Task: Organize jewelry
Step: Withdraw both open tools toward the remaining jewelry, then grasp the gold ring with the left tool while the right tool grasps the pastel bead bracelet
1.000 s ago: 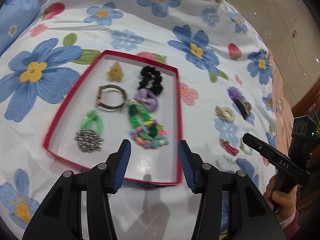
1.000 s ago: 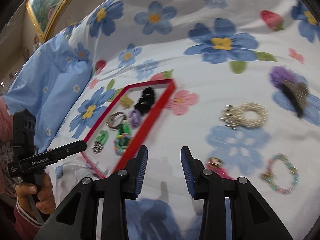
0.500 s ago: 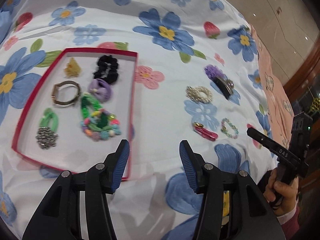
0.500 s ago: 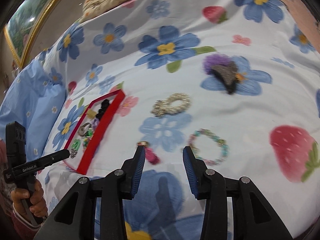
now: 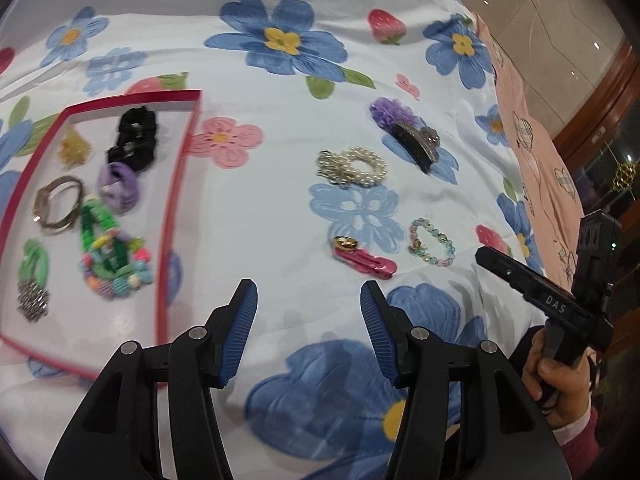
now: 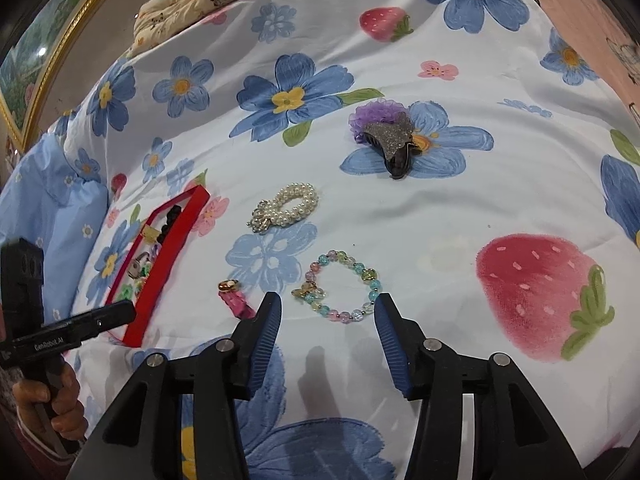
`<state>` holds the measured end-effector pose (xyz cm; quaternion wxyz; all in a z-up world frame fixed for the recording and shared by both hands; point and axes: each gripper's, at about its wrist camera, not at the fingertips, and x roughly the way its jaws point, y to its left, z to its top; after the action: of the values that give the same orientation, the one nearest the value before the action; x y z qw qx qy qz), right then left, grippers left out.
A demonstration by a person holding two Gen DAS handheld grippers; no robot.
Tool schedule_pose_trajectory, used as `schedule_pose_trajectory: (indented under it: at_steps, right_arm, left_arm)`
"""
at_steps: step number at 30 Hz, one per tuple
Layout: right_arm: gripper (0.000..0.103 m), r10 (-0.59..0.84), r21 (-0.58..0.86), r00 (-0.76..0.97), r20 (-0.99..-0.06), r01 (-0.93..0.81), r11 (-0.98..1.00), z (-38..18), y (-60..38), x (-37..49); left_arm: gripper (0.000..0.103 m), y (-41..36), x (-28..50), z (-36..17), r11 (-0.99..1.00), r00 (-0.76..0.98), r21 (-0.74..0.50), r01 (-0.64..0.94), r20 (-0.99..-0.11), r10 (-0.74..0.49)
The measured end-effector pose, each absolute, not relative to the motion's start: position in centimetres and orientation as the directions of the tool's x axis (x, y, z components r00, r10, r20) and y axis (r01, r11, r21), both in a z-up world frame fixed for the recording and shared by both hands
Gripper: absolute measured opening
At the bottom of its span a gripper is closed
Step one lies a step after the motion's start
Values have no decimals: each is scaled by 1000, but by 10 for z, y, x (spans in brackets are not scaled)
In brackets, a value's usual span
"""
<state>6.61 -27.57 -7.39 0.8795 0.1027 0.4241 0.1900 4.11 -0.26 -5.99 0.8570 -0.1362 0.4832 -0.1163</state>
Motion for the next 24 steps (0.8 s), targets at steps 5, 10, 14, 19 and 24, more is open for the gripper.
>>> schedule_pose_trajectory:
  at_steps: [5, 10, 14, 19, 24]
  right_arm:
    - [50, 400, 310, 557, -728, -254, 916, -80, -274, 73]
    - [51, 389, 299, 551, -738, -250, 921, -86, -275, 79]
    - [51, 387, 299, 540, -747, -246, 922, -92, -276, 85]
    - [51, 374, 275, 536, -757, -258, 926, -96, -271, 92]
    - [49, 347, 247, 512, -786, -254, 935, -108, -263, 99]
  left_arm:
    - [54, -20, 63, -70, 933, 475, -347, 91, -809, -347]
    - [56, -36, 82, -84, 930, 443, -351, 110, -820, -362]
    - [56, -48, 96, -93, 931, 427, -342, 126, -829, -362]
    - [56, -58, 111, -105, 937, 410, -322, 135, -843, -349]
    - [54, -63, 118, -111, 942, 412, -298, 158, -847, -337]
